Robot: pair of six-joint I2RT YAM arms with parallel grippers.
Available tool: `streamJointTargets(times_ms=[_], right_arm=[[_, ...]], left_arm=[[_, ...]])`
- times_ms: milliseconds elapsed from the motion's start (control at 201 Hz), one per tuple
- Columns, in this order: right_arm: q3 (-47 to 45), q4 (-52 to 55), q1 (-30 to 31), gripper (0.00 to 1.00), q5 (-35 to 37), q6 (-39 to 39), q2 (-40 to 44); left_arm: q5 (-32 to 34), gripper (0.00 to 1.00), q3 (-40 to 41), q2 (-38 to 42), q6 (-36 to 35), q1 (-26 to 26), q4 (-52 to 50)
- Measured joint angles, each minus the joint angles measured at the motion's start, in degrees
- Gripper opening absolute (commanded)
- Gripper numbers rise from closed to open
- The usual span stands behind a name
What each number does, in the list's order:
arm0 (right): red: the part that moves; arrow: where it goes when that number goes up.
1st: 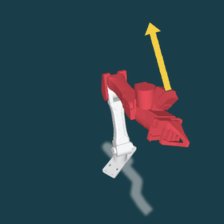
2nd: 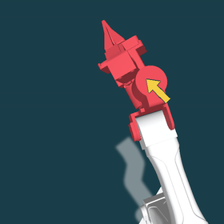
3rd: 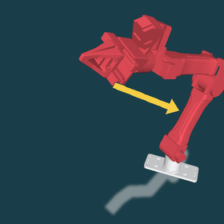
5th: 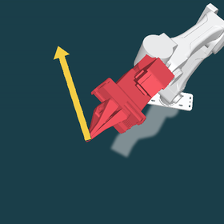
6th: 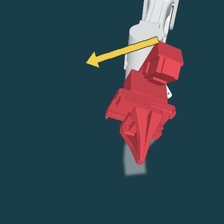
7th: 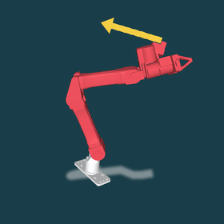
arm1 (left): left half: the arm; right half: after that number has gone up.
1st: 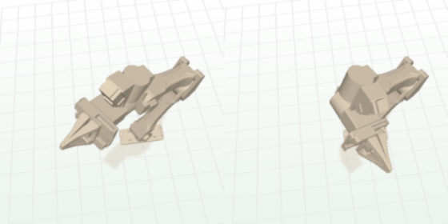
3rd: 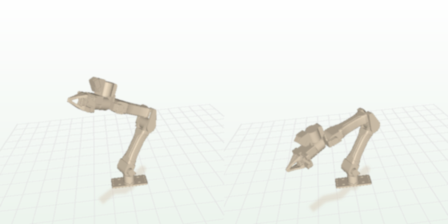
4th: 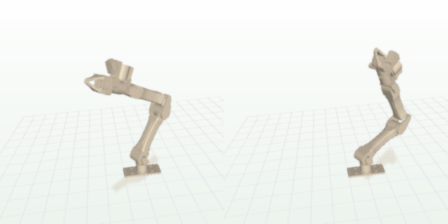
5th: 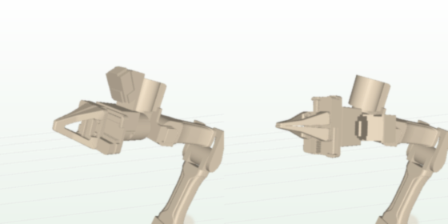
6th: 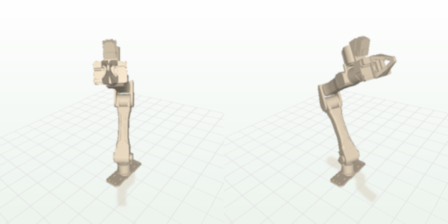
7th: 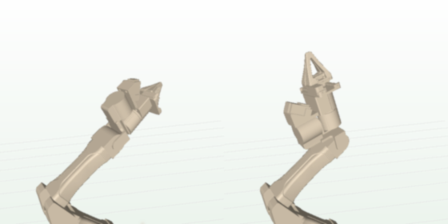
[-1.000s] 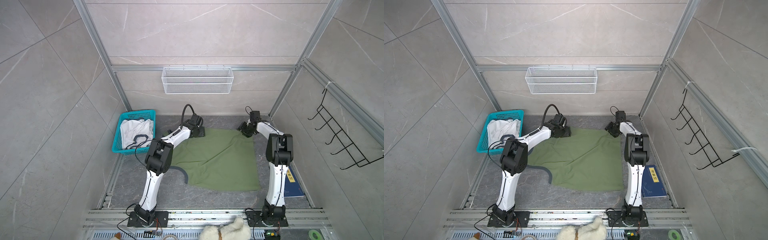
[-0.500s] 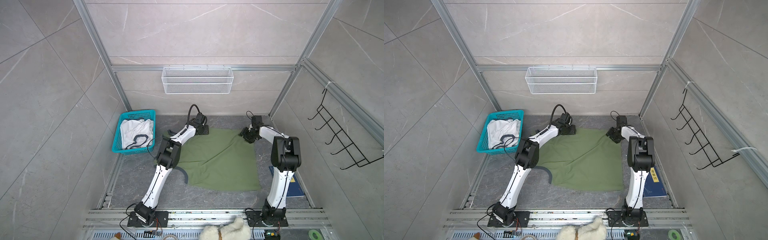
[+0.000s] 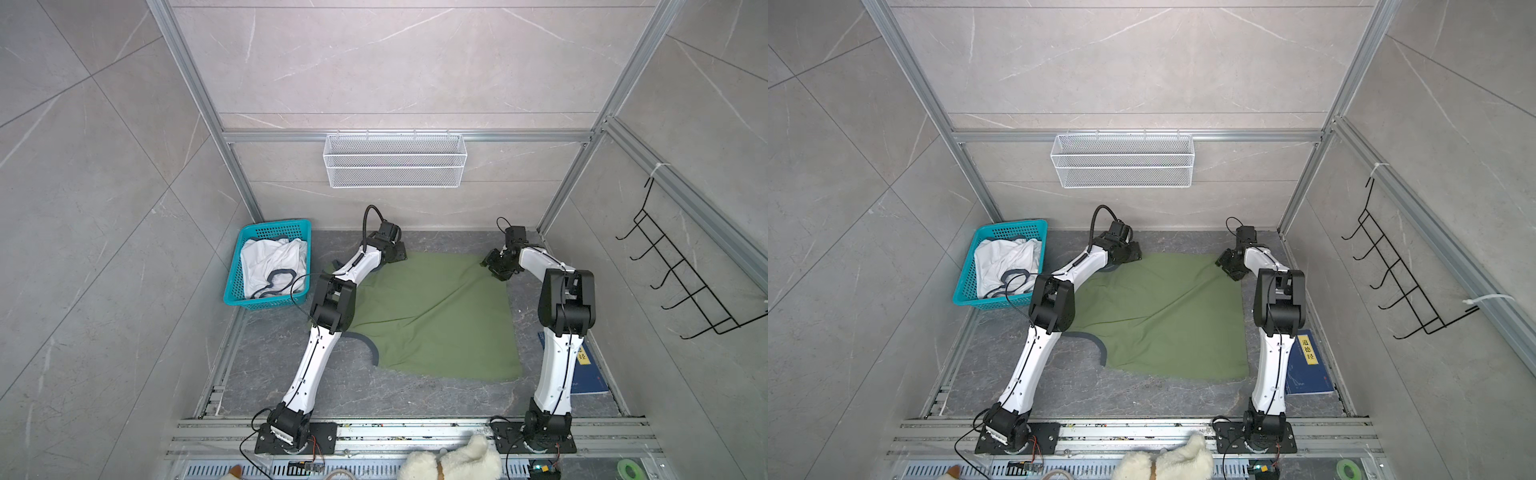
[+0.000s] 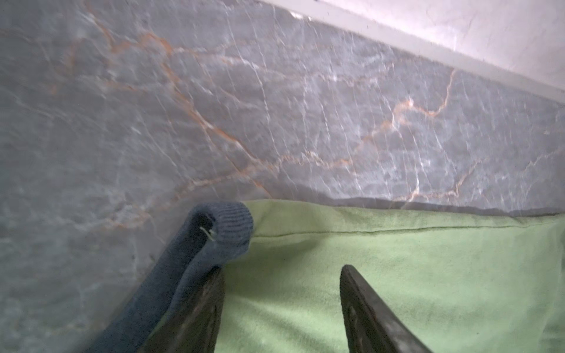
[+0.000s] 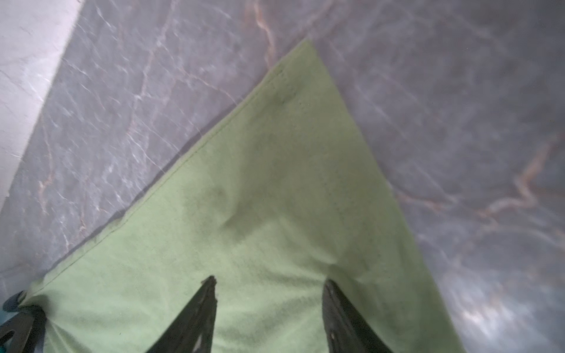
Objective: Fold and stack tank tops
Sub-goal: Smooth out the tank top at the center of the table.
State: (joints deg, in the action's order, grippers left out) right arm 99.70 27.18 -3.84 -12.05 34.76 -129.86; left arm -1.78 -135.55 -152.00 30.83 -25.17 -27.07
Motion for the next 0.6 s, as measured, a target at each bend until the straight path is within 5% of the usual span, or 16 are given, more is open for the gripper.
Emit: streamJointTargets(times_ms=[219,388,597], right_arm=[[8.4,2.1,0.0,0.6,-2.0,-1.2,-4.9],[9.2,3.4,0.0,0.67,-2.9,-3.5,-4.8],[-3.0,2.0,0.0,0.7,-4.5,-4.6,6.5]], left_arm=[[-0.4,0.68,-2.4,-1.2,0.6,0.8,-0.4],[-1.1,0.83,-2.2,0.2,0.6,0.8,-3.7],[-0.2,0.91,15.2,17.0,0.0,0.4,-7.8]])
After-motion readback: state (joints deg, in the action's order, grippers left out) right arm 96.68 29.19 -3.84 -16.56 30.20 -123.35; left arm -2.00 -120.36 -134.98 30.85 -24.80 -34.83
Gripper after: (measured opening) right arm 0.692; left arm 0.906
